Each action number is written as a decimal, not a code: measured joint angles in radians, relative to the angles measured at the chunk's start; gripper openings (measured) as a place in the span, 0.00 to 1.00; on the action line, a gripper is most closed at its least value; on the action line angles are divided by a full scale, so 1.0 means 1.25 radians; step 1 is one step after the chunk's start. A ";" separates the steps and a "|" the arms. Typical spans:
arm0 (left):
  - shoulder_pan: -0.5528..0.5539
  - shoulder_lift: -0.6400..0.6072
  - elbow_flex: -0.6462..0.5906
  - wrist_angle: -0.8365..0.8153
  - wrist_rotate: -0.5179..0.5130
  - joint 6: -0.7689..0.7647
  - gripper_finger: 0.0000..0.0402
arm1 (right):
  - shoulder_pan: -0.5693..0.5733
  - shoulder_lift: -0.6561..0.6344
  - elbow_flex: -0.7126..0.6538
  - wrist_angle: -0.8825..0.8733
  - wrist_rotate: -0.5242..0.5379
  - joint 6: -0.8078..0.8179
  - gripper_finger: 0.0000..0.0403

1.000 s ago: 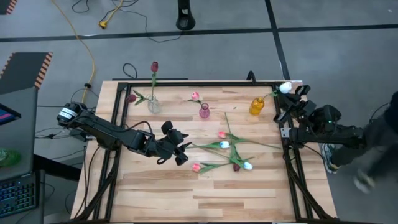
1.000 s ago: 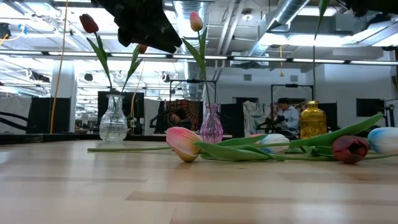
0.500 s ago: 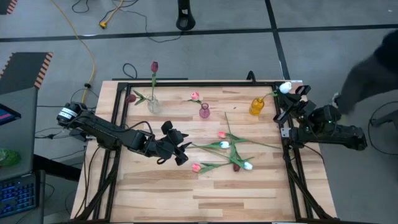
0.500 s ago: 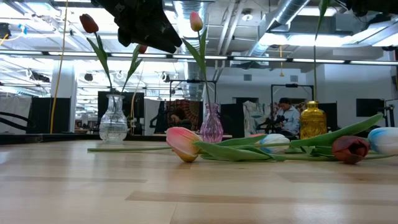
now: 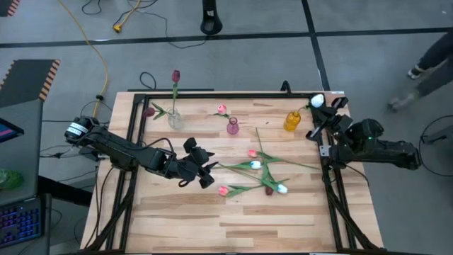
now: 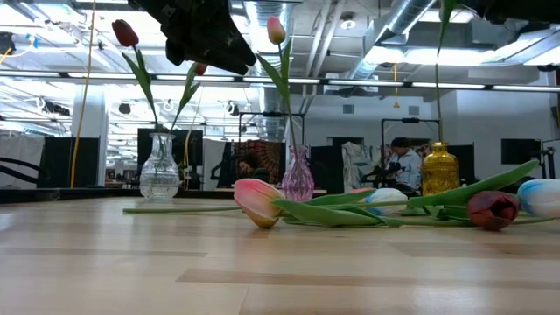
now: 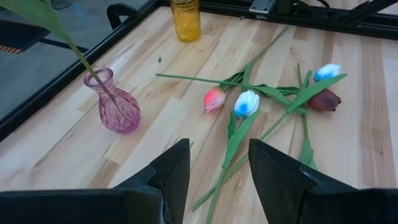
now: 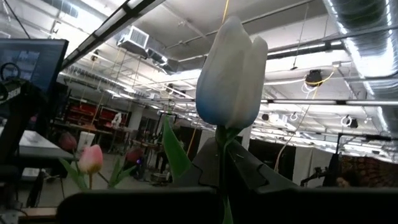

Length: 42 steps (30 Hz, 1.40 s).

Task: Sort flowers into vase by color
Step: Put the top white flower into the yellow vase

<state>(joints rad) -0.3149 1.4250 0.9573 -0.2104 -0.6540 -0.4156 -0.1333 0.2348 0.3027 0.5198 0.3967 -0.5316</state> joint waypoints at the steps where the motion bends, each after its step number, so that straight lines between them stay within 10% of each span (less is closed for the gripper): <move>1: 0.000 0.000 0.000 0.000 0.000 0.000 0.38 | 0.000 0.004 0.000 0.013 0.001 -0.001 0.09; 32: 0.000 0.000 0.000 0.000 0.000 0.000 0.38 | 0.000 0.006 0.000 -0.058 0.184 0.007 0.14; 42: 0.000 0.000 0.000 0.000 0.000 0.000 0.38 | 0.000 0.006 0.000 -0.058 0.363 0.007 0.18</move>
<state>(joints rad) -0.3146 1.4250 0.9573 -0.2106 -0.6539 -0.4156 -0.1332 0.2420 0.3027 0.4477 0.8503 -0.5227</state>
